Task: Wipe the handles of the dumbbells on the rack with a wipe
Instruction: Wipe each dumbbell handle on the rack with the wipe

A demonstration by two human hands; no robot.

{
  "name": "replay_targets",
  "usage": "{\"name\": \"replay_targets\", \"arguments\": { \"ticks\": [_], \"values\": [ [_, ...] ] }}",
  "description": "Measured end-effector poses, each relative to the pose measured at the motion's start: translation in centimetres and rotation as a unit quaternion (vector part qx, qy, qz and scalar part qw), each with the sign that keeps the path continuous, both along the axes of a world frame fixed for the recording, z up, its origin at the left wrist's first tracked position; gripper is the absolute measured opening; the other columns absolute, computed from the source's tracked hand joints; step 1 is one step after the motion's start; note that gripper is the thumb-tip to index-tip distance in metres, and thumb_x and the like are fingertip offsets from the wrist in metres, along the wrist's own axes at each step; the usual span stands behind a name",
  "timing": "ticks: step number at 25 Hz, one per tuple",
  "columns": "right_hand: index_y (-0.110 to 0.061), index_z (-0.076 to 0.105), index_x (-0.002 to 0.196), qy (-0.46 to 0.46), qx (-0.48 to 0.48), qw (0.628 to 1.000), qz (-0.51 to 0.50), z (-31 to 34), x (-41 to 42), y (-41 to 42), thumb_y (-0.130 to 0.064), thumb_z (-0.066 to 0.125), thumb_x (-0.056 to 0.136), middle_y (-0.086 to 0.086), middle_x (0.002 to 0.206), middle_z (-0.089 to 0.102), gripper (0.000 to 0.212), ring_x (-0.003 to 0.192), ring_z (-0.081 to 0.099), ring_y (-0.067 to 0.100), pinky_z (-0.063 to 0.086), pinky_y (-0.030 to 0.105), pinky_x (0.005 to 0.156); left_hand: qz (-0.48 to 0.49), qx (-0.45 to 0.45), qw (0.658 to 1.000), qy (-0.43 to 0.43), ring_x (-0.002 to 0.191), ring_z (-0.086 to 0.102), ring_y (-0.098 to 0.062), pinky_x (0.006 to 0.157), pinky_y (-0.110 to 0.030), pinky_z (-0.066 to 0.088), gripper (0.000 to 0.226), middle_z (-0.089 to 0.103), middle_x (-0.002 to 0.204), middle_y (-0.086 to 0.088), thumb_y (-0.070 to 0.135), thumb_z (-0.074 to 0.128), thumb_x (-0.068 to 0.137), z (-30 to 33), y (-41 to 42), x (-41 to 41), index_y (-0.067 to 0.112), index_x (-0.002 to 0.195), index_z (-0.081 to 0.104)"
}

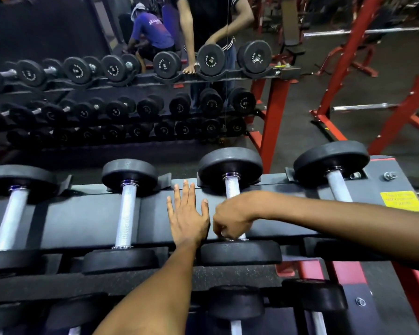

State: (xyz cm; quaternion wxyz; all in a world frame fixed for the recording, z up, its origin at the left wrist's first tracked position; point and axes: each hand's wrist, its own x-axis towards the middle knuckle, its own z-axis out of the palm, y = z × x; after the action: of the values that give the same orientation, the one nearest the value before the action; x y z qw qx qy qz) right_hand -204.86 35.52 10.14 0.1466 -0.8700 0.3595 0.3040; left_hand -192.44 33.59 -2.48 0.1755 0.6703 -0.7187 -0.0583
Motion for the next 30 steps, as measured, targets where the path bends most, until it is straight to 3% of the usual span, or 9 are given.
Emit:
{"name": "replay_targets", "arguments": {
  "ticks": [5,8,12,15,20,23,27,29,30],
  "values": [
    [-0.019,0.068,0.111,-0.191,0.026,0.98,-0.039,2.0,-7.5,1.6,0.003,0.044,0.079,0.001,0.113,0.068,0.045,0.104,0.062,0.019,0.047,0.034,0.092,0.003,-0.011,1.0,0.014,0.149,-0.01,-0.012,0.12,-0.035,-0.013,0.064,0.006,0.162,0.006,0.049,0.019,0.096,0.0,0.0,-0.1,0.022,0.155,0.012],
    [-0.013,0.066,0.115,-0.263,-0.271,0.926,0.026,1.9,-8.5,-0.4,0.006,0.046,0.081,0.003,0.116,0.066,0.044,0.107,0.061,0.021,0.047,0.028,0.092,0.004,-0.008,1.0,0.016,0.149,-0.008,-0.013,0.12,-0.036,-0.012,0.064,0.008,0.162,0.006,0.048,0.02,0.097,0.0,-0.1,-0.1,0.022,0.155,0.014],
    [-0.006,0.063,0.121,-0.197,-0.386,0.879,0.2,-2.3,-7.9,-2.5,-0.006,0.025,0.097,0.008,0.126,0.061,0.045,0.12,0.056,0.024,0.036,0.036,0.108,0.005,-0.01,1.0,0.018,0.149,-0.008,-0.012,0.121,-0.037,-0.01,0.062,0.009,0.162,0.006,0.047,0.025,0.099,0.0,0.1,-0.2,0.022,0.155,0.015],
    [-0.009,0.036,0.144,-0.173,-0.418,0.868,0.202,-3.3,-12.0,-3.1,-0.003,0.018,0.1,0.006,0.149,0.036,0.048,0.138,0.034,0.017,0.02,0.033,0.116,0.004,-0.012,1.0,0.029,0.149,-0.008,-0.013,0.12,-0.036,-0.011,0.061,0.01,0.162,0.006,0.044,0.03,0.1,0.1,0.2,-0.1,0.021,0.155,0.016],
    [-0.012,0.062,0.117,-0.119,-0.44,0.873,0.174,-3.3,-8.1,-2.7,-0.004,0.016,0.098,0.004,0.124,0.062,0.05,0.118,0.057,0.02,0.034,0.03,0.092,0.006,-0.018,0.999,0.033,0.149,-0.007,-0.013,0.12,-0.035,-0.01,0.061,0.011,0.162,0.006,0.044,0.031,0.1,0.2,0.1,-0.2,0.021,0.154,0.016],
    [-0.008,0.063,0.12,-0.201,-0.446,0.857,0.163,-3.0,-9.1,-2.7,-0.005,0.027,0.095,0.006,0.124,0.063,0.044,0.115,0.059,0.021,0.048,0.031,0.09,0.004,-0.018,0.999,0.038,0.149,-0.006,-0.013,0.12,-0.035,-0.011,0.06,0.012,0.162,0.006,0.044,0.032,0.1,0.2,0.1,0.0,0.021,0.154,0.018],
    [-0.006,0.068,0.11,-0.325,-0.419,0.841,-0.104,-5.3,-11.3,0.5,-0.001,0.05,0.087,0.008,0.106,0.07,0.03,0.095,0.067,0.023,0.056,0.035,0.079,0.004,-0.019,0.999,0.04,0.149,-0.006,-0.013,0.121,-0.036,-0.01,0.061,0.013,0.162,0.005,0.044,0.032,0.1,0.1,0.1,-0.1,0.02,0.154,0.019],
    [-0.015,0.072,0.083,-0.436,-0.321,0.742,-0.394,-5.5,-9.2,1.5,0.0,0.052,0.087,0.001,0.078,0.071,0.025,0.071,0.064,0.02,0.055,0.04,0.077,0.003,-0.018,0.999,0.04,0.149,-0.006,-0.013,0.12,-0.036,-0.01,0.061,0.013,0.162,0.005,0.044,0.031,0.1,0.2,0.2,-0.1,0.02,0.154,0.019],
    [-0.016,0.065,0.07,-0.518,-0.202,0.631,-0.541,-4.9,-8.0,1.2,0.003,0.049,0.089,0.0,0.068,0.065,0.031,0.064,0.059,0.018,0.054,0.045,0.08,0.003,-0.019,0.999,0.04,0.149,-0.006,-0.013,0.121,-0.036,-0.01,0.061,0.013,0.162,0.005,0.044,0.031,0.1,0.2,0.2,-0.1,0.02,0.154,0.019]
  ]
}}
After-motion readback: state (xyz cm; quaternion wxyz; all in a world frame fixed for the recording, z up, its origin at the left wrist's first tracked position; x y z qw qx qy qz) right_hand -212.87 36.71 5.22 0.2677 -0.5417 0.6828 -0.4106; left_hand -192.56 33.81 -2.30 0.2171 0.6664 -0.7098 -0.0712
